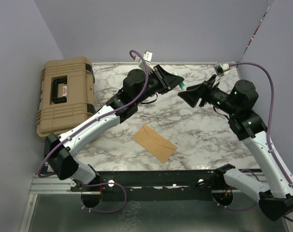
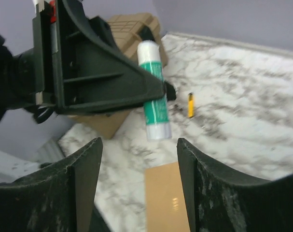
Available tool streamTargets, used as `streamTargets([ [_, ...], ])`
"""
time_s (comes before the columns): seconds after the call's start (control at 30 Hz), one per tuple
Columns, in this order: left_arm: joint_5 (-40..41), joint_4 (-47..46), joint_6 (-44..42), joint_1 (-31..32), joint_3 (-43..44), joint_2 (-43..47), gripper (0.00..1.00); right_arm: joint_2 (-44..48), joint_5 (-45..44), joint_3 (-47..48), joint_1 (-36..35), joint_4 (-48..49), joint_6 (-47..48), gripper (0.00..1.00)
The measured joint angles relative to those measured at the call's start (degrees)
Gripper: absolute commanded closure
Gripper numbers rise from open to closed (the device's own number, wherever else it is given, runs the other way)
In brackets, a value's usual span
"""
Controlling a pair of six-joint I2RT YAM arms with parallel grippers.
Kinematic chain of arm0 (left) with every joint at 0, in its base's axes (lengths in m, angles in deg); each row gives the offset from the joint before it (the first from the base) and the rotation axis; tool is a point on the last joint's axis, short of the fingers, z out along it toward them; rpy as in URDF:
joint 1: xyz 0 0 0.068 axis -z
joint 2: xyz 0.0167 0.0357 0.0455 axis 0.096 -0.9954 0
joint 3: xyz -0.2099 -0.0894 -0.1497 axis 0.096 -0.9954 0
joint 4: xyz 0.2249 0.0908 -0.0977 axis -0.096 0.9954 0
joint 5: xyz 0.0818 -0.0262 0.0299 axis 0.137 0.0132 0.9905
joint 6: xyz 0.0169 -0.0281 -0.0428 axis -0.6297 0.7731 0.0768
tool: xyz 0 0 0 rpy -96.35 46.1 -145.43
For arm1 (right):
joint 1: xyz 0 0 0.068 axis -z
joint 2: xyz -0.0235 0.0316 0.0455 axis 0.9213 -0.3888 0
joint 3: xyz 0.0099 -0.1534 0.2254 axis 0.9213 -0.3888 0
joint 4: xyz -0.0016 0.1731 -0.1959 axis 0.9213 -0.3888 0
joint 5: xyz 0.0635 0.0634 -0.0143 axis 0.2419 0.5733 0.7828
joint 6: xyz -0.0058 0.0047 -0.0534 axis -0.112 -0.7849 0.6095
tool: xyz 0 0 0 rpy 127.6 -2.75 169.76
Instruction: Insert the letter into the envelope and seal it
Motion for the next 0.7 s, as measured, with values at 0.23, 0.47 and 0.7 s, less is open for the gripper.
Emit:
streamTargets([
  [0.23,-10.34,-1.81,-7.30,-1.16,-3.63,3.41,1.00,10.38,6.51,-14.34,0.02,11.21,-27.54,0.30],
  [0.47,-21.29,-8.22,-9.35,-1.27,-6.64,6.71,1.00,11.80,9.77,-18.49,0.02,21.07,-41.57,0.30],
  [0.7,-27.41,-12.00,-9.73,-1.42,-6.86,6.82,1.00,12.22,10.64,-19.91,0.02,27.10,-48.35,0.53],
])
